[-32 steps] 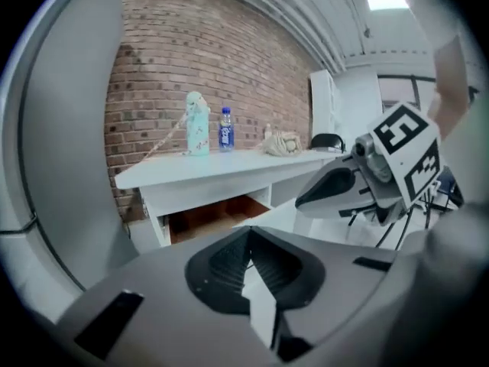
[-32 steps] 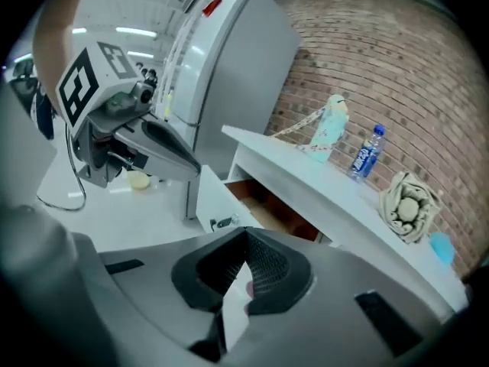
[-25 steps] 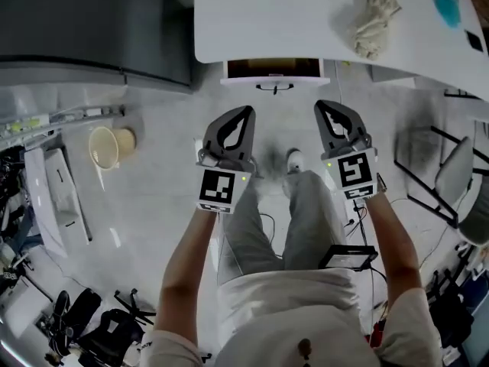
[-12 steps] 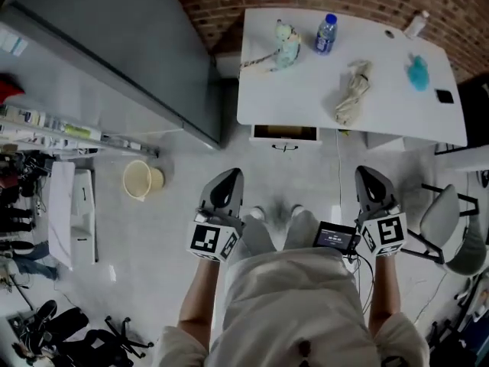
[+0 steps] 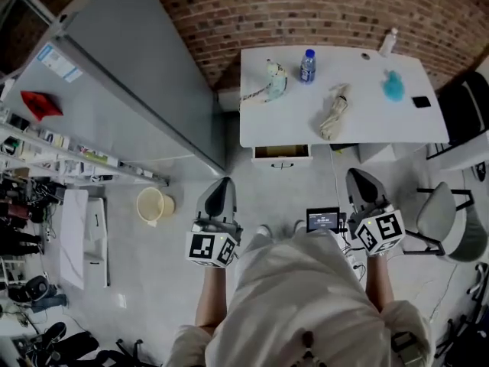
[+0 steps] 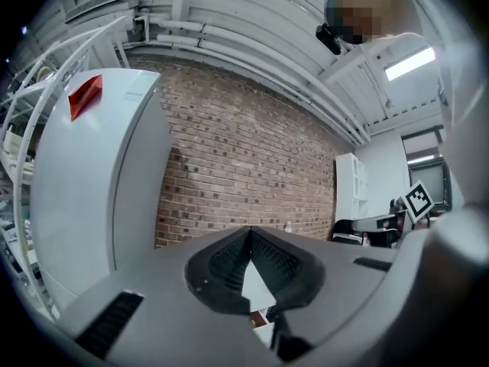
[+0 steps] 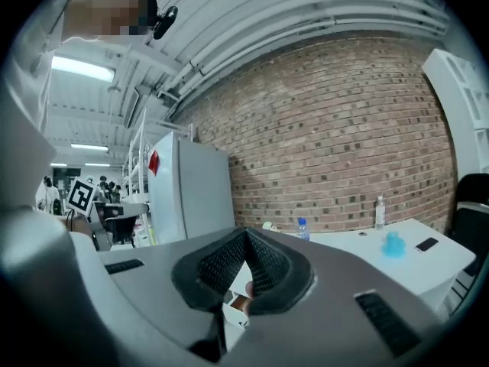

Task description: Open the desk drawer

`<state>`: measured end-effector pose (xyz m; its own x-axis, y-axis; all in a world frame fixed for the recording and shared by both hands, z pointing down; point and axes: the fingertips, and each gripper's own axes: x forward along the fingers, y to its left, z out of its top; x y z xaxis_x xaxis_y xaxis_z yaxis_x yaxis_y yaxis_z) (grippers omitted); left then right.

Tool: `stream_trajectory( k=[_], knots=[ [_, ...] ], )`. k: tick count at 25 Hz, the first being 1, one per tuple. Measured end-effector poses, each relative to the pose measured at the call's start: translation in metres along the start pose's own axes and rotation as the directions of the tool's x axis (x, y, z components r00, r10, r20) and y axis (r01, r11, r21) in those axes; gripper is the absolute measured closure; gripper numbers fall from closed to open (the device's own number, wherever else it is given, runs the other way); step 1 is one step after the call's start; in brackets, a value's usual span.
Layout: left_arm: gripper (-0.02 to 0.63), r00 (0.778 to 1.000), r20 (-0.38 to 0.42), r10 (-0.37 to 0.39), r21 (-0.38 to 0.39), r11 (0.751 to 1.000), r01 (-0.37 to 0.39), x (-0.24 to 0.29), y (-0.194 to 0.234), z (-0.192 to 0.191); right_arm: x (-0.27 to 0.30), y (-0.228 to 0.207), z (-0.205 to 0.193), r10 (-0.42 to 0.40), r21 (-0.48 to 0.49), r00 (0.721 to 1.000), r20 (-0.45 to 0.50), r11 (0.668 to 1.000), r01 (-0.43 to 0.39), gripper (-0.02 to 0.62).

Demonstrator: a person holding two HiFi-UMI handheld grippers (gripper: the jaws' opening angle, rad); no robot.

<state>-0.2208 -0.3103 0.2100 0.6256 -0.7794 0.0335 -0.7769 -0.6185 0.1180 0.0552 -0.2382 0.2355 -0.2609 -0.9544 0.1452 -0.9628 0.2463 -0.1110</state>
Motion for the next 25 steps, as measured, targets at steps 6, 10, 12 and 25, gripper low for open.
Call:
stream_trajectory(
  k=[6,10,12,25],
  knots=[
    [0.598,0.999,-0.012,-0.05,-0.024,0.998,0.05,-0.005,-0.018,0.019,0.001,0.027,0.042,0.029,0.038,0.997,0.065,0.999,-0.031,0.569],
    [0.598,0.998,0.013,-0.058,0.003,0.998,0.058,-0.001,-0.017,0.039,0.007,0.037,0.062,0.046,0.026,0.994,0.1,0.998,-0.049,0.569],
    [0.598,0.998,0.025,-0.057,0.016,0.998,0.057,-0.001,-0.017,0.044,0.006,0.04,0.064,0.051,0.027,0.994,0.101,0.998,-0.054,0.569],
    [0.598,0.994,-0.046,-0.104,0.0,0.995,0.104,0.005,-0.03,0.014,0.007,0.047,0.033,0.056,0.061,0.997,0.044,0.996,-0.058,0.569]
  ],
)
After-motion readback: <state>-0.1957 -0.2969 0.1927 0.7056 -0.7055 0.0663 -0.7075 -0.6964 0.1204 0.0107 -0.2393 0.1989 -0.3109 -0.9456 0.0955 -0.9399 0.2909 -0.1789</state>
